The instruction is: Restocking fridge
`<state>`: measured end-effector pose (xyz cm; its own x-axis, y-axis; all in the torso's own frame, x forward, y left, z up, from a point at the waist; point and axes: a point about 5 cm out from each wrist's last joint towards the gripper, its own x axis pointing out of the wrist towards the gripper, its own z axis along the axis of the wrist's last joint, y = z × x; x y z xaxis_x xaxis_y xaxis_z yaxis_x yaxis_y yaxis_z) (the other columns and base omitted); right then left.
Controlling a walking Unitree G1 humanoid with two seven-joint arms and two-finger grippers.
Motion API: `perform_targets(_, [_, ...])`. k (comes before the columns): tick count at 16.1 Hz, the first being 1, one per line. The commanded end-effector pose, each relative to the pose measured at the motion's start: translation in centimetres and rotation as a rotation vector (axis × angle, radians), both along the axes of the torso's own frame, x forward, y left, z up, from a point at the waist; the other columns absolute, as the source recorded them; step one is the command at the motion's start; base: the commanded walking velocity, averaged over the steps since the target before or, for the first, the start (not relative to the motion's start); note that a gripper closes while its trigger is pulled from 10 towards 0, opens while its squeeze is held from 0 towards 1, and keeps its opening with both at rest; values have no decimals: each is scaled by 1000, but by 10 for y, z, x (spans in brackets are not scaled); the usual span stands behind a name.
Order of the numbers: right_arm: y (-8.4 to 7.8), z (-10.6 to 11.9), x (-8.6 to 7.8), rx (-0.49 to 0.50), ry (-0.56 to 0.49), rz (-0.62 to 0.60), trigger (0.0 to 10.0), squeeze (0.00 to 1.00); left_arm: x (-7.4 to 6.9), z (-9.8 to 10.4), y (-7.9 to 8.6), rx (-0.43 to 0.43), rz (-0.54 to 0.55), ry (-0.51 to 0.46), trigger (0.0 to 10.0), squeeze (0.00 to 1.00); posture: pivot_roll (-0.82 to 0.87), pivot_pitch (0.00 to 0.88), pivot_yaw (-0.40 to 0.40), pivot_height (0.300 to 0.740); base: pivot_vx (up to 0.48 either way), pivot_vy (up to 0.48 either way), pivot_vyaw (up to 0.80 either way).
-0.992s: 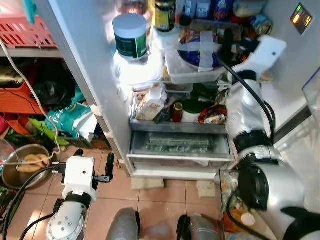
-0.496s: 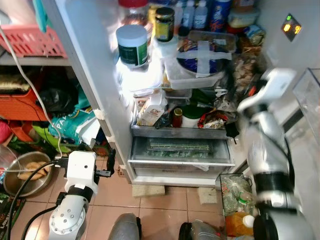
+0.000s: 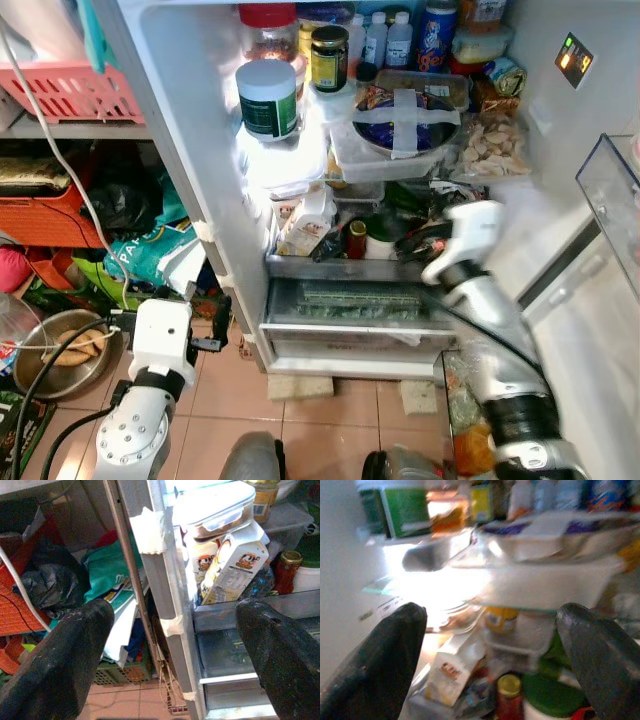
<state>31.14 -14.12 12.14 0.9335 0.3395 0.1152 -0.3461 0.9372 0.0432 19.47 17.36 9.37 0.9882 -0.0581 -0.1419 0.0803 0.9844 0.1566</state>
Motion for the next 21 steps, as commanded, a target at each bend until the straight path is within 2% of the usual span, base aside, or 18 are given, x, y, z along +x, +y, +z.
perform_targets(1, [5, 0, 3, -34, -10, 2, 10000, 988, -2, -1, 2, 13, 4, 3, 10000, 0, 258, 63, 37, 740, 0, 0, 0])
perform_targets(3, [16, 5, 12, -128, -64, -27, 10000, 961, -3, 0, 2, 10, 10, 1, 10000, 0, 266, 65, 27, 740, 0, 0, 0])
perform_targets(7, [22, 6, 27, -194, -73, -81, 10000, 898, -4, -1, -1, -1, 14, 5, 10000, 0, 272, 73, 18, 740, 0, 0, 0])
perform_targets(9, [25, 6, 29, -195, -67, -81, 10000, 898, -4, -1, -1, -2, 13, 5, 10000, 0, 274, 74, 17, 740, 0, 0, 0])
perform_targets(13, [43, 9, 42, -206, -80, -71, 10000, 871, -12, 0, -2, -8, 42, 7, 10000, 0, 306, 97, -9, 740, 0, 0, 0])
perform_targets(21, [57, 21, 58, -205, -97, -80, 10000, 867, -17, 1, -4, -20, 61, 17, 10000, 0, 321, 117, -25, 740, 0, 0, 0])
